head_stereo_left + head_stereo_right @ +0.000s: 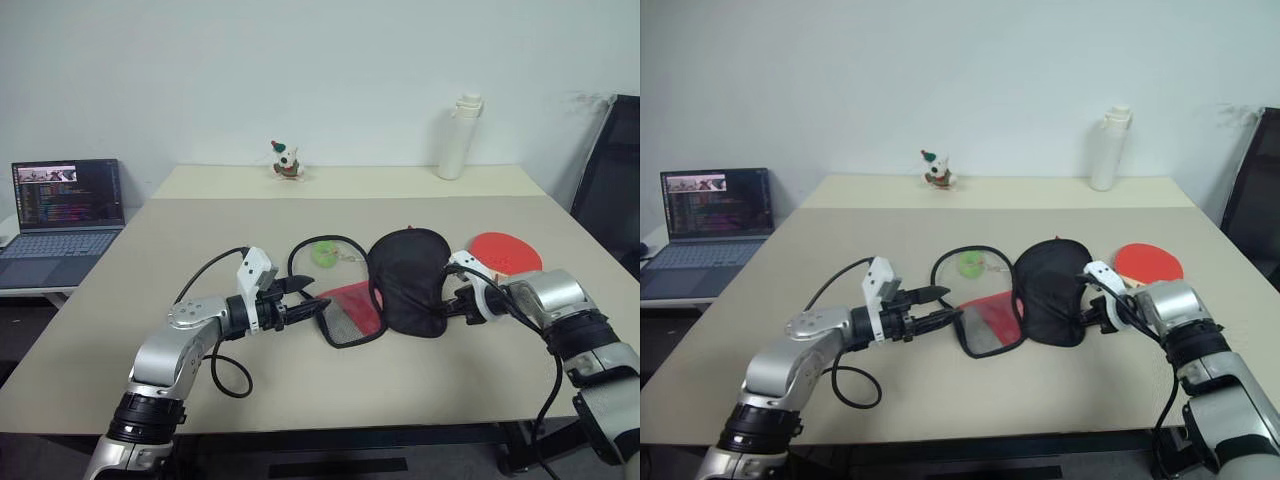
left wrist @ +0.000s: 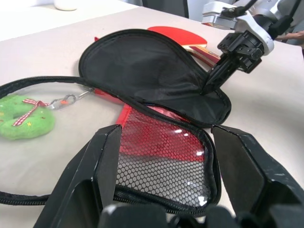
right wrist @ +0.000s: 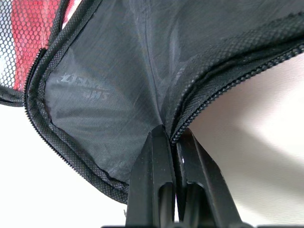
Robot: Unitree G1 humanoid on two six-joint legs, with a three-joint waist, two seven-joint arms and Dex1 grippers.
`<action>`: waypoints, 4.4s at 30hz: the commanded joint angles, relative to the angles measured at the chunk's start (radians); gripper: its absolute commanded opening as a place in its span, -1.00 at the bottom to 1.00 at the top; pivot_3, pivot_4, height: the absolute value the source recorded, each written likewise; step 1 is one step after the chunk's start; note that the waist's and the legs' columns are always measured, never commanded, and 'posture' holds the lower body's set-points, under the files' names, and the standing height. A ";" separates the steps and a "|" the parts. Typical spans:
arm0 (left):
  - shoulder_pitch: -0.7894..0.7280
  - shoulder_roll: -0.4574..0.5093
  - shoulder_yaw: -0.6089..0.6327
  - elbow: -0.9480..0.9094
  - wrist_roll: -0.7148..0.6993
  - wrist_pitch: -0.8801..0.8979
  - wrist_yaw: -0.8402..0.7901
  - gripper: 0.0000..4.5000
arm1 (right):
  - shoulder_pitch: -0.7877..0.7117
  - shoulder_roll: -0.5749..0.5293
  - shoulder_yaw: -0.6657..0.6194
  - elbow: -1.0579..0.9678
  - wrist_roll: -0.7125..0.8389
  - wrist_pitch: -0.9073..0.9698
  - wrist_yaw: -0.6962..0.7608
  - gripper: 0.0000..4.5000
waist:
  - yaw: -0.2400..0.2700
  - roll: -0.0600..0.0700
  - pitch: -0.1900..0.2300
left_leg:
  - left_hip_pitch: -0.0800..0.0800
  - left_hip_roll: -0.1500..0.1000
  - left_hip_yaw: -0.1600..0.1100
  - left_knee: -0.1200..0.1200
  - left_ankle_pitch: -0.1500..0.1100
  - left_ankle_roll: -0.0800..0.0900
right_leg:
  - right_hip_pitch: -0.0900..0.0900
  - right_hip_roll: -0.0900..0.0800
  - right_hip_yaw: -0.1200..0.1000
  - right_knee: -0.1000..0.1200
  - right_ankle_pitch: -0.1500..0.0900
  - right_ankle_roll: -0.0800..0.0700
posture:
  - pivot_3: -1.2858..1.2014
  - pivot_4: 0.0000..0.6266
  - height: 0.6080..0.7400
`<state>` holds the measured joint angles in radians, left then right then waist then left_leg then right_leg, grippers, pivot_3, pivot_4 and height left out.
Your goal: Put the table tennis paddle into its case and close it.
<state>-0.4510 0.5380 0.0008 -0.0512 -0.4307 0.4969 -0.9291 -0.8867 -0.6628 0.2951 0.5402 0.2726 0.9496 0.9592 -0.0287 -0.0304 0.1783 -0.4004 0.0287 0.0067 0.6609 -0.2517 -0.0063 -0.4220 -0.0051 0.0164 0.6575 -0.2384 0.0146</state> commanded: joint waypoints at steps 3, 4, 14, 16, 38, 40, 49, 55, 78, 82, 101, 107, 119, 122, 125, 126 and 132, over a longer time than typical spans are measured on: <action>-0.022 0.005 0.007 -0.042 -0.004 -0.057 -0.021 0.46 | -0.036 0.000 -0.025 0.045 -0.041 -0.022 0.025 -0.99 | 0.000 0.000 0.000 | 0.000 0.000 0.000 0.000 0.000 0.000 | 0.000 0.000 0.000 0.000 0.000 0.000 | 0.03 -0.52 1.00; -0.027 0.007 0.006 -0.037 -0.002 -0.063 -0.024 0.46 | -0.037 0.001 -0.030 0.052 -0.044 -0.025 0.024 -0.91 | 0.000 0.000 0.000 | 0.000 0.000 0.000 0.000 0.000 0.000 | 0.000 0.000 0.000 0.000 0.000 0.000 | 0.03 -0.52 1.00; -0.065 -0.012 -0.013 0.006 0.014 -0.094 -0.031 0.46 | -0.072 -0.044 -0.144 0.074 -0.070 -0.151 -0.033 0.52 | 0.000 0.002 0.002 | 0.000 0.000 0.002 0.000 0.000 0.000 | 0.000 0.000 0.000 0.001 0.000 0.000 | 0.03 -0.52 1.00; -0.070 -0.017 -0.016 0.009 0.013 -0.097 -0.032 0.46 | -0.054 -0.063 -0.205 0.017 -0.048 -0.134 -0.056 0.80 | 0.000 0.002 0.003 | 0.000 0.000 0.002 0.000 0.000 0.000 | 0.000 0.000 0.000 0.001 0.000 0.000 | 0.03 -0.52 1.00; -0.189 -0.027 -0.062 0.162 0.058 -0.169 -0.109 0.46 | 0.221 0.361 -0.698 -0.371 -0.105 -0.051 -0.961 0.99 | -0.003 0.006 0.005 | 0.001 0.000 0.004 0.000 0.000 0.000 | -0.001 0.001 0.002 0.003 0.000 0.000 | 0.03 -0.52 1.00; -0.189 -0.027 -0.060 0.164 0.060 -0.172 -0.110 0.46 | 0.207 0.354 -0.692 -0.308 -0.112 -0.092 -0.971 0.99 | -0.003 0.006 0.005 | 0.000 0.000 0.004 0.000 0.000 0.000 | -0.002 0.001 0.002 0.002 0.000 0.000 | 0.03 -0.52 1.00; -0.158 -0.012 -0.045 0.133 0.057 -0.161 -0.091 0.46 | 0.119 0.303 -0.638 -0.016 -0.154 -0.278 -0.971 0.99 | -0.005 0.006 0.005 | 0.001 0.000 0.005 0.000 0.000 0.000 | -0.001 0.001 0.002 0.003 0.000 0.000 | 0.03 -0.52 1.00; -0.147 -0.006 -0.045 0.118 0.053 -0.157 -0.081 0.46 | 0.079 0.292 -0.619 0.110 -0.152 -0.332 -0.983 0.82 | -0.008 0.005 0.005 | 0.004 0.000 0.006 0.003 0.000 0.000 | 0.002 0.001 0.006 0.002 0.004 0.004 | 0.03 -0.52 1.00; -0.111 0.012 -0.032 0.089 0.048 -0.147 -0.068 0.46 | 0.204 0.352 -0.619 -0.515 -0.068 -0.104 -1.046 -0.48 | -0.008 0.006 0.005 | -0.007 0.000 0.023 0.000 0.000 0.000 | -0.019 0.001 0.027 0.003 0.008 0.009 | 0.03 -0.52 1.00; -0.103 0.012 -0.030 0.081 0.044 -0.142 -0.064 0.46 | 0.284 0.500 -0.581 -0.793 -0.017 0.090 -1.093 -0.48 | -0.012 0.006 0.005 | -0.008 0.002 0.021 0.000 0.000 0.000 | -0.020 0.004 0.026 0.004 0.009 0.006 | 0.03 -0.52 1.00; -0.091 0.024 -0.020 0.067 0.041 -0.137 -0.067 0.46 | 0.324 0.688 -0.424 -0.715 -0.086 0.007 -1.121 -0.48 | -0.012 0.006 0.005 | -0.009 0.000 0.022 0.001 0.000 0.000 | -0.020 0.002 0.025 0.003 0.008 0.009 | 0.03 -0.52 1.00; -0.083 0.030 -0.018 0.060 0.041 -0.136 -0.065 0.46 | 0.323 0.694 -0.414 -0.675 -0.102 -0.024 -1.110 -0.48 | -0.012 0.006 0.005 | -0.009 0.000 0.022 0.001 0.000 0.000 | -0.020 0.002 0.025 0.004 0.008 0.009 | 0.03 -0.52 1.00; -0.077 0.027 -0.019 0.066 0.048 -0.144 -0.063 0.46 | 0.364 0.726 -0.377 -0.723 -0.122 -0.008 -1.108 -0.48 | -0.013 0.006 0.005 | -0.008 0.001 0.022 0.001 0.000 0.000 | -0.020 0.002 0.025 0.004 0.008 0.009 | 0.03 -0.52 1.00; -0.077 0.025 -0.019 0.068 0.049 -0.145 -0.063 0.46 | 0.384 0.734 -0.364 -0.742 -0.128 0.004 -1.106 -0.48 | -0.014 0.006 0.005 | -0.008 0.001 0.022 0.001 0.000 0.000 | -0.020 0.002 0.025 0.004 0.008 0.009 | 0.03 -0.52 1.00; -0.078 0.023 -0.021 0.070 0.051 -0.147 -0.062 0.46 | 0.407 0.741 -0.347 -0.752 -0.137 0.005 -1.106 -0.48 | -0.014 0.006 0.005 | -0.008 0.001 0.022 0.001 0.000 0.000 | -0.020 0.002 0.025 0.004 0.008 0.009 | 0.03 -0.52 1.00; -0.079 0.022 -0.022 0.072 0.051 -0.148 -0.062 0.46 | 0.410 0.742 -0.344 -0.748 -0.139 0.001 -1.106 -0.48 | -0.014 0.006 0.005 | -0.008 0.001 0.022 0.001 0.000 0.000 | -0.020 0.002 0.025 0.004 0.008 0.009 | 0.03 -0.52 1.00; -0.082 0.020 -0.024 0.075 0.054 -0.150 -0.062 0.46 | 0.402 0.743 -0.360 -0.707 -0.148 -0.037 -1.116 -0.48 | -0.014 0.006 0.005 | -0.008 0.001 0.022 0.001 0.000 0.000 | -0.020 0.002 0.025 0.004 0.008 0.009 | 0.03 -0.52 1.00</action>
<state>-0.5243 0.5553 -0.0415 0.0482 -0.3729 0.3631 -0.9930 -0.4750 0.0700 -0.0602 -0.1494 0.1270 0.9479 -0.1553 -0.0425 -0.0244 0.1833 -0.4086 0.0292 0.0290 0.6622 -0.2515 -0.0062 -0.4422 -0.0032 0.0416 0.6617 -0.2301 0.0239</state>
